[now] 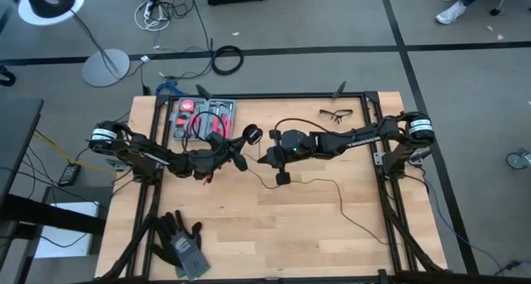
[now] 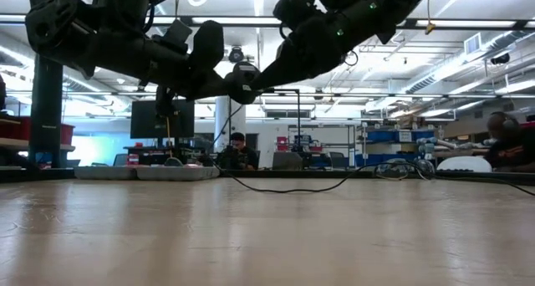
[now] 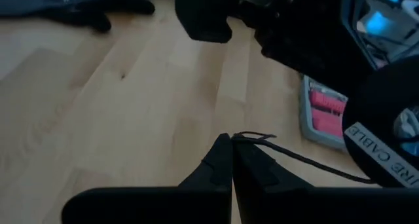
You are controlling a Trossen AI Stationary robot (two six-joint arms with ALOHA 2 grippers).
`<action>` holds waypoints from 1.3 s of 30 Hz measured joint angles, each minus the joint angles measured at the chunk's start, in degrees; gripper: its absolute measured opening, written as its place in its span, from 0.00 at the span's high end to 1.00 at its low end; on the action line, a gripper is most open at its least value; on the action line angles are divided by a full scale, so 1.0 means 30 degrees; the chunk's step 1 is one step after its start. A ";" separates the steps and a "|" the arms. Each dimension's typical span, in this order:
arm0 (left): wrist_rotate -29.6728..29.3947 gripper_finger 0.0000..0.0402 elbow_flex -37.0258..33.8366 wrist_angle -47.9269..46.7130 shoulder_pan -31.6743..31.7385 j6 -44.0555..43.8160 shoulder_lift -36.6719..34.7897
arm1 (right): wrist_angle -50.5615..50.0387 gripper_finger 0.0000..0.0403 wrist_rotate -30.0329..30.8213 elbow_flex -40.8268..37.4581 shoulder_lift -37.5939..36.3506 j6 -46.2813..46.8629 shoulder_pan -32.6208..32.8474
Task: Coil cords
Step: Coil the black wire on the black spool
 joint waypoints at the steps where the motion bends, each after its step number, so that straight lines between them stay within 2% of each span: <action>1: -0.0005 1.00 0.0043 -0.0009 0.0000 -0.0046 0.0000 | -0.0003 1.00 -0.0017 0.0003 0.0000 -0.0124 0.0000; 8: 0.0040 1.00 0.1168 -0.1085 0.0167 0.0483 0.0002 | -0.0911 1.00 -0.0436 0.1078 0.0007 -0.1016 -0.0131; 12: 0.0985 1.00 0.1846 -0.1304 0.0475 0.0805 0.0006 | -0.1680 1.00 -0.0364 0.1253 0.0007 -0.1105 -0.0131; 19: 0.2104 1.00 0.2978 -0.1476 0.0543 0.2104 0.0007 | -0.2465 1.00 0.1793 0.1253 0.0015 -0.1422 -0.0136; 25: 0.3187 1.00 0.3642 -0.4481 0.0758 0.1366 0.0140 | -0.1564 1.00 0.2050 0.1253 0.0015 -0.2233 -0.0196; 29: 0.4366 1.00 0.3655 -0.4747 0.1007 0.1099 0.0616 | -0.1282 1.00 0.2023 0.1246 -0.0012 -0.2328 -0.0332; 39: 0.4905 1.00 0.3655 -0.6881 0.1013 0.0704 0.0736 | -0.2118 1.00 0.2351 0.1224 -0.1377 -0.2119 -0.0468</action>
